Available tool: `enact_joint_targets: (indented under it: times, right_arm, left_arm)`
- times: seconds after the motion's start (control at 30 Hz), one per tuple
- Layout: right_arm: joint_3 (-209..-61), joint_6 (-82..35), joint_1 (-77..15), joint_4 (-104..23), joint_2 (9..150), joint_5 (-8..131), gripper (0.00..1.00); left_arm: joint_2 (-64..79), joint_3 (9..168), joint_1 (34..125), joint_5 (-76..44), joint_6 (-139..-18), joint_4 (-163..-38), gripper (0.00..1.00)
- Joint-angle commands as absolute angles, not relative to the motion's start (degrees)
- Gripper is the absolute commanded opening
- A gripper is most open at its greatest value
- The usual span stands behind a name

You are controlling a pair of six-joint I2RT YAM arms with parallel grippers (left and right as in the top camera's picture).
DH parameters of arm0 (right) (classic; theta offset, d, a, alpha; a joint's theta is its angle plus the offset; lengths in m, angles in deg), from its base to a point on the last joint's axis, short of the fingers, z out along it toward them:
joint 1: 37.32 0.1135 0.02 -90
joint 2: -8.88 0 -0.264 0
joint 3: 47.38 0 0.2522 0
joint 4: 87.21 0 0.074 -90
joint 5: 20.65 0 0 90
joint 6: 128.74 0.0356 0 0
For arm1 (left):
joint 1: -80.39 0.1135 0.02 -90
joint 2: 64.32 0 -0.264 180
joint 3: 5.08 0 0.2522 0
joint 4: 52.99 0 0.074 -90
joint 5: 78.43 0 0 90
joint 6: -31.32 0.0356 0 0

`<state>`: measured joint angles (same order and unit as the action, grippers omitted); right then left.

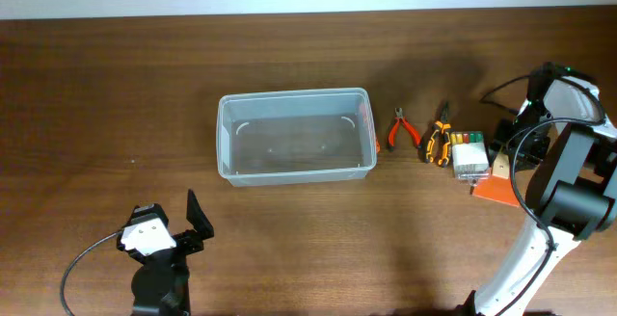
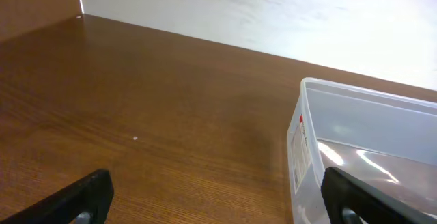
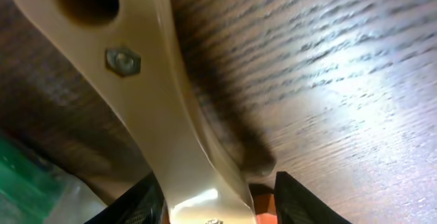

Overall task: Pack container
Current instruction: 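Move the right gripper to the orange scraper and grasp its handle, then carry the scraper into the container and release it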

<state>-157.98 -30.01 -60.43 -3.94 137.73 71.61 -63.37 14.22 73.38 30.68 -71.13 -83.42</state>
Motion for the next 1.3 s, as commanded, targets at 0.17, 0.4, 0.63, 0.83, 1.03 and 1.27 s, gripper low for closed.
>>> enact_joint_targets:
  times: [0.17, 0.4, 0.63, 0.83, 1.03, 1.27]
  right_arm:
    - [-155.5, -33.4, -59.6, -3.2, 139.8, 72.3, 0.49]
    - [-154.9, -35.4, -58.9, -5.6, 139.8, 71.5, 0.57]
    - [-154.9, -35.2, -58.9, -7.1, 139.8, 71.5, 0.34]
    - [-156.6, -32.0, -59.1, -7.6, 139.7, 71.5, 0.32]
    - [-163.5, -32.1, -58.7, -4.6, 135.7, 70.5, 0.36]
    - [-174.2, -32.1, -54.6, -0.2, 125.1, 61.2, 0.36]
  left_arm:
    - [-63.6, 14.0, 73.1, 30.9, -70.6, -83.5, 0.99]
    - [-63.6, 14.0, 73.1, 30.9, -70.6, -83.5, 0.99]
    - [-63.6, 14.0, 73.1, 30.9, -70.6, -83.5, 0.99]
    - [-63.6, 14.0, 73.1, 30.9, -70.6, -83.5, 0.99]
    - [-63.6, 14.0, 73.1, 30.9, -70.6, -83.5, 0.99]
    - [-63.6, 14.0, 73.1, 30.9, -70.6, -83.5, 0.99]
